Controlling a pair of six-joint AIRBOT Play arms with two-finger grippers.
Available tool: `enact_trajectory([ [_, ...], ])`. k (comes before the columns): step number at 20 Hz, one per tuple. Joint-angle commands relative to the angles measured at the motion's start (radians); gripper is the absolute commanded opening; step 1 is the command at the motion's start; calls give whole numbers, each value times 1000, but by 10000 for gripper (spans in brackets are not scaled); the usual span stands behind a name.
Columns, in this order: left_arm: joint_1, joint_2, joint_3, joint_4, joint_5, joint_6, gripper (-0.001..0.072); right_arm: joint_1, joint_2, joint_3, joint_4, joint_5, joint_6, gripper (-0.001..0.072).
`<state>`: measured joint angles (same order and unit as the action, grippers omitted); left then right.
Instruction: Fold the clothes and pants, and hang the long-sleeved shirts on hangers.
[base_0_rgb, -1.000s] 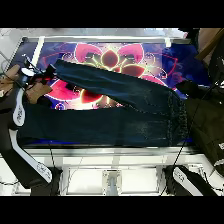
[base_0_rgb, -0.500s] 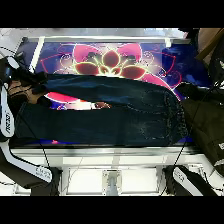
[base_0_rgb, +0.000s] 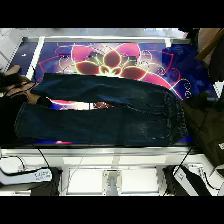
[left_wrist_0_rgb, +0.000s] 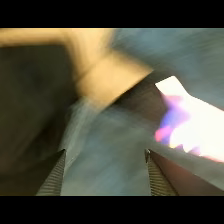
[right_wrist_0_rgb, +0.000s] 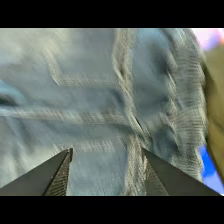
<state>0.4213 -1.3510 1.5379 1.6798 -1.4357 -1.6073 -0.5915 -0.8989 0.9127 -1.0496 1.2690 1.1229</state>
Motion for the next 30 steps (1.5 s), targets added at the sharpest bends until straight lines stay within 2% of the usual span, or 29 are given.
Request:
enact_trajectory([
  [1, 207, 213, -311, 16, -39, -47, 570, -90, 67, -172, 0, 46, -18, 489],
  [3, 347, 312, -522, -71, 13, -38, 568, -84, 72, -227, 59, 52, -17, 489],
  [4, 423, 349, -618, -166, 48, 19, 567, -80, 72, -229, 105, 51, -18, 489],
  [8, 718, 396, -860, -600, 194, 333, 567, -80, 74, -224, 299, 57, -37, 489],
  [10, 848, 394, -921, -740, 256, 494, 567, -80, 82, -222, 348, 64, -37, 488],
  [12, 917, 394, -933, -819, 290, 628, 567, -80, 85, -222, 396, 72, -37, 489],
  [15, 924, 361, -932, -909, 396, 666, 567, -80, 85, -222, 456, 86, -37, 489],
  [18, 922, 239, -932, -926, 364, 673, 566, -80, 85, -222, 476, 110, -36, 488],
  [20, 922, 161, -932, -934, 348, 696, 491, -80, 85, -222, 477, 129, -34, 488],
  [21, 922, 137, -931, -935, 348, 730, 484, -80, 85, -222, 477, 136, -32, 488],
  [25, 922, 88, -930, -1032, 363, 812, 483, -80, 85, -222, 489, 152, -14, 487],
  [30, 865, 47, -930, -1029, 356, 811, 478, -80, 85, -222, 504, 152, -14, 487],
])
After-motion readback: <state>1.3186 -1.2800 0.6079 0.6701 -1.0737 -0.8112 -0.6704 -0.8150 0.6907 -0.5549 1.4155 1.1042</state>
